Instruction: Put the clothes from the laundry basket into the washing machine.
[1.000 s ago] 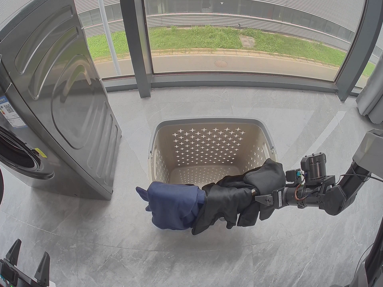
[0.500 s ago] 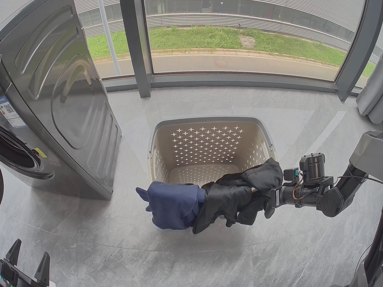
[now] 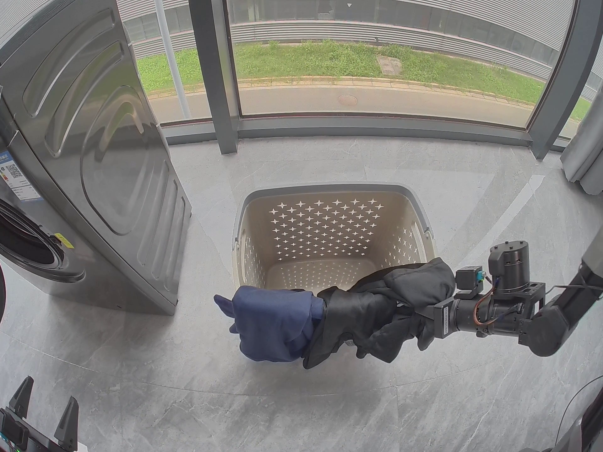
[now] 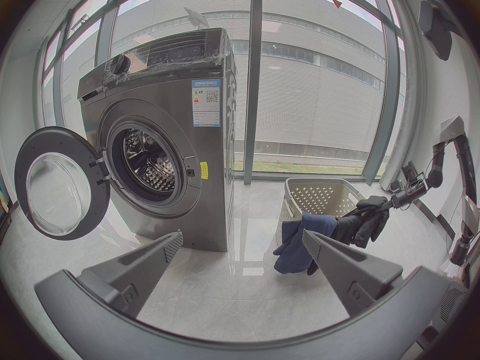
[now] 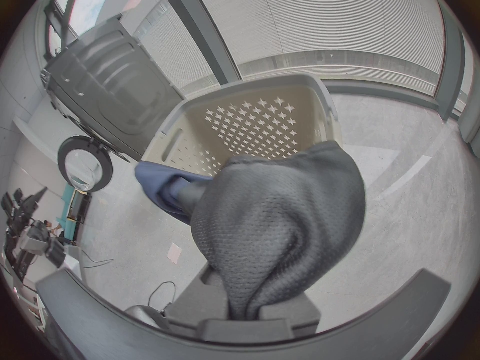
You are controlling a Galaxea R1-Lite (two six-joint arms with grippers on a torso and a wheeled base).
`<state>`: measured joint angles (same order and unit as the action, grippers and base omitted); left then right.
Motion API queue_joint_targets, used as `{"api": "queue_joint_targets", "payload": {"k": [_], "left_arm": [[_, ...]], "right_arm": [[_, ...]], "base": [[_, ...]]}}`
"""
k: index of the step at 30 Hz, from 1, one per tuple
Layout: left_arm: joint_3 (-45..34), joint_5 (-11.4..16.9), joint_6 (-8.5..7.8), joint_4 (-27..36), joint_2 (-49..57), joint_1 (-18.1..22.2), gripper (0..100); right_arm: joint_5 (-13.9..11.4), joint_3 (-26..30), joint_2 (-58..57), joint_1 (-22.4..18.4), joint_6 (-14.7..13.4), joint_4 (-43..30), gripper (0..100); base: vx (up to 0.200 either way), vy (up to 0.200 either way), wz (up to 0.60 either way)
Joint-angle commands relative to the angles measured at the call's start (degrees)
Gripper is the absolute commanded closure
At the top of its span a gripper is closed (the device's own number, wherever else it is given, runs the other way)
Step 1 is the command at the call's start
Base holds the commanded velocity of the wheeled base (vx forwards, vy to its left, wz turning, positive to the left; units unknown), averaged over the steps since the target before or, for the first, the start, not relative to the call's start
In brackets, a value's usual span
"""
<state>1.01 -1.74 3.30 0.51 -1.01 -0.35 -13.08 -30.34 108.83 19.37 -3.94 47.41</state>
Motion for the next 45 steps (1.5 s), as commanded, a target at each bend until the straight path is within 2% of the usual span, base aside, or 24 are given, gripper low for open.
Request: {"api": "queue_joint_targets", "payload": {"k": [1, 3, 6, 17, 28, 36, 40, 42, 43, 45], "left_arm": [[-0.8, 0.0, 0.04, 0.0, 0.8, 0.0, 0], [-0.8, 0.0, 0.04, 0.0, 0.8, 0.0, 0], [-0.8, 0.0, 0.04, 0.0, 0.8, 0.0, 0], [-0.8, 0.0, -0.05, 0.0, 0.8, -0.1, 0], [-0.8, 0.0, -0.05, 0.0, 0.8, 0.0, 0], [-0.8, 0.0, -0.05, 0.0, 0.8, 0.0, 0], [-0.8, 0.0, 0.04, 0.0, 0.8, 0.0, 0], [-0.8, 0.0, -0.05, 0.0, 0.8, 0.0, 0], [-0.8, 0.0, -0.05, 0.0, 0.8, 0.0, 0], [-0.8, 0.0, -0.05, 0.0, 0.8, 0.0, 0]], "right_arm": [[0.9, 4.8, -16.5, 8.1, -6.1, 0.1, 100], [2.3, 5.6, -20.8, 10.9, -9.1, 0.1, 100], [3.6, 5.8, -26.1, 13.0, -11.5, 0.1, 100], [3.1, 10.0, -39.4, 11.7, -12.3, 0.1, 100], [3.1, 9.5, -38.6, 11.7, -10.9, 0.1, 100], [3.1, 9.2, -38.5, 11.6, -10.9, 0.2, 100], [3.8, 8.8, -39.7, 10.4, -10.3, 0.2, 100], [4.4, 8.8, -40.7, 10.1, -9.7, 0.2, 100], [7.0, 9.0, -42.0, 10.1, -8.6, 0.1, 100], [9.0, 9.7, -43.1, 10.6, -8.2, 0.1, 100]], "base": [[0.0, 0.0, 0.0], [0.0, 0.0, 0.0], [0.0, 0.0, 0.0], [0.0, 0.0, 0.0], [-0.182, 0.0, 0.0], [-0.2, 0.0, 0.0], [-0.15, 0.0, 0.0], [0.0, 0.0, 0.0], [0.0, 0.0, 0.0], [0.0, 0.0, 0.0]]}}
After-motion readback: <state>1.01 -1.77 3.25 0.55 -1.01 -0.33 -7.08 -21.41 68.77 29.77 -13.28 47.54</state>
